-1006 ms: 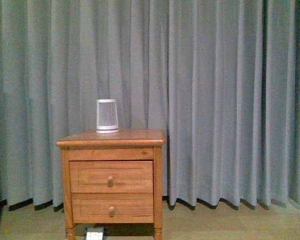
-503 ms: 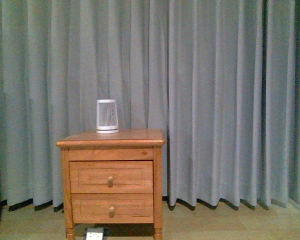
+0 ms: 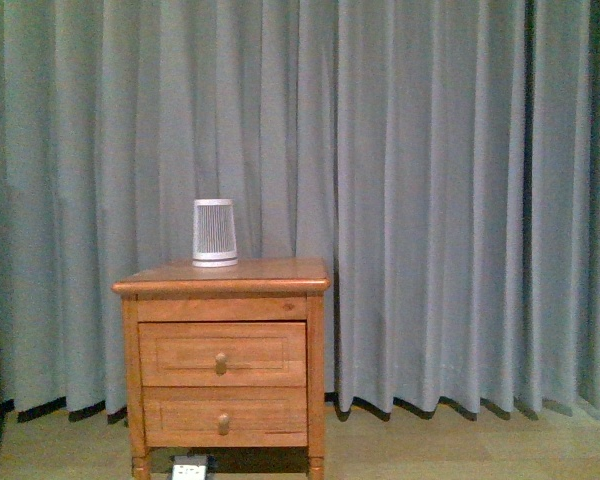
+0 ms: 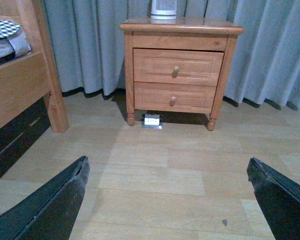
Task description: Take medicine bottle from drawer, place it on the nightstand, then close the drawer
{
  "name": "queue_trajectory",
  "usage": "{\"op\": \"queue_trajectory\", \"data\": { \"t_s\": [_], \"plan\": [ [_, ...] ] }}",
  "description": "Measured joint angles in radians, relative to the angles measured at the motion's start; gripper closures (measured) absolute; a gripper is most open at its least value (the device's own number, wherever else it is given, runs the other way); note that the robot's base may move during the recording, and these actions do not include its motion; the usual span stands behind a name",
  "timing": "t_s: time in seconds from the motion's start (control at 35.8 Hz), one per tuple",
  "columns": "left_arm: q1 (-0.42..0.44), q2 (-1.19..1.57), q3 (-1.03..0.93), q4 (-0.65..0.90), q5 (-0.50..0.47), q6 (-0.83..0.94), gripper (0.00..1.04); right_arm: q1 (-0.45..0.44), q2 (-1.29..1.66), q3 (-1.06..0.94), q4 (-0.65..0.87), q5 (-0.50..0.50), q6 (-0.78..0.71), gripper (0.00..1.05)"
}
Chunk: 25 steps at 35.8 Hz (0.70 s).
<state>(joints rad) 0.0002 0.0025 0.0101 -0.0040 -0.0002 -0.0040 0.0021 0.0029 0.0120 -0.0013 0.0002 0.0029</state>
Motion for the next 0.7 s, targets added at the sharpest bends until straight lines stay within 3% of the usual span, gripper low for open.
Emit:
{"op": "queue_trajectory", "data": {
  "t_s": [0.7],
  "plan": [
    [0.000,0.000,0.000,0.000,0.000,0.000,0.07,0.000,0.000,0.000,0.000,0.000,0.000,0.07]
  ]
}}
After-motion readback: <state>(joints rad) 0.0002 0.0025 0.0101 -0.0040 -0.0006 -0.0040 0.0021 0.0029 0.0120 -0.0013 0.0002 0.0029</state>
